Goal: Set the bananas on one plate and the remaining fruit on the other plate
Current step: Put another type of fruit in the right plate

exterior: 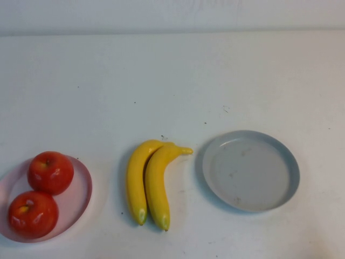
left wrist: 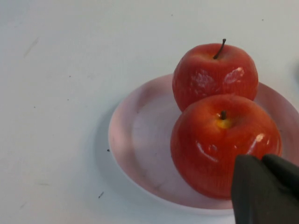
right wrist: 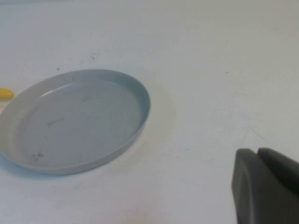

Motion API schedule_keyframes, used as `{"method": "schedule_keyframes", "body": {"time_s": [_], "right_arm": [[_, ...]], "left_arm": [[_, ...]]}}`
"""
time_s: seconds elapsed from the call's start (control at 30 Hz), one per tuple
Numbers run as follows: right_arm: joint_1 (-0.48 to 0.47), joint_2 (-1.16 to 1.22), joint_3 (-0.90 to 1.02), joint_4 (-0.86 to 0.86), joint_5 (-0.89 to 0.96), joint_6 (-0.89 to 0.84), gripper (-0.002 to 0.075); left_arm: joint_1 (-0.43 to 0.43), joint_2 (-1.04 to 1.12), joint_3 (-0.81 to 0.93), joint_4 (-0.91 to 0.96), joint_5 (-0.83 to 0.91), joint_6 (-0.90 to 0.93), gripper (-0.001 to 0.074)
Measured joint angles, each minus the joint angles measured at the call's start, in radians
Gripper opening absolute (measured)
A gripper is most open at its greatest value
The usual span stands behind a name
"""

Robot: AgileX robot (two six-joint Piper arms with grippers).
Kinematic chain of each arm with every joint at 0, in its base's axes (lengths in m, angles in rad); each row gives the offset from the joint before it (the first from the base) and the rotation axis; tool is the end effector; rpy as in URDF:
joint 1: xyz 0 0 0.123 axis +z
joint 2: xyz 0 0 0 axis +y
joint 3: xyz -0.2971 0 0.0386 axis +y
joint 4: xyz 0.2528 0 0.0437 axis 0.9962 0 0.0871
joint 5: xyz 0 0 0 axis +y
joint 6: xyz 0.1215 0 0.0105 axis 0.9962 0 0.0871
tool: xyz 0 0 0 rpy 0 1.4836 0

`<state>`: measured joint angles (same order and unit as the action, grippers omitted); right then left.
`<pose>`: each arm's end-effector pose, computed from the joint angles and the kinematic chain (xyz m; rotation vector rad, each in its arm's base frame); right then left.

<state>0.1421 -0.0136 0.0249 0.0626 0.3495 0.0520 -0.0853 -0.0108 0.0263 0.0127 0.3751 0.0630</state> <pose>0.0720 0.0129 0.1654 -0.0439 1.8477 0.1964 0.0721 -0.0056 0.1616 0.1467 1.8684 -0.0029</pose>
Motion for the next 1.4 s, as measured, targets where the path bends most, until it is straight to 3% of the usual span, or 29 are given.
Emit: {"method": "schedule_keyframes", "body": {"time_s": [0.7,1.1,1.23,1.4], "right_arm": [[0.0,0.0,0.0,0.006,-0.009,0.0,-0.0017],[0.0,0.0,0.0,0.459,-0.349,0.0,-0.0017],[0.0,0.003,-0.029,0.594,-0.206,0.0,-0.0017],[0.0,0.148,-0.181,0.628,0.052,0.0,-0.0017]], "left_arm": [[0.0,0.0,0.0,0.0,0.0,0.0,0.0001],[0.0,0.0,0.0,0.0,0.0,0.0,0.0001],[0.0,0.0,0.0,0.0,0.0,0.0,0.0001],[0.0,0.0,0.0,0.0,0.0,0.0,0.0001]]}}
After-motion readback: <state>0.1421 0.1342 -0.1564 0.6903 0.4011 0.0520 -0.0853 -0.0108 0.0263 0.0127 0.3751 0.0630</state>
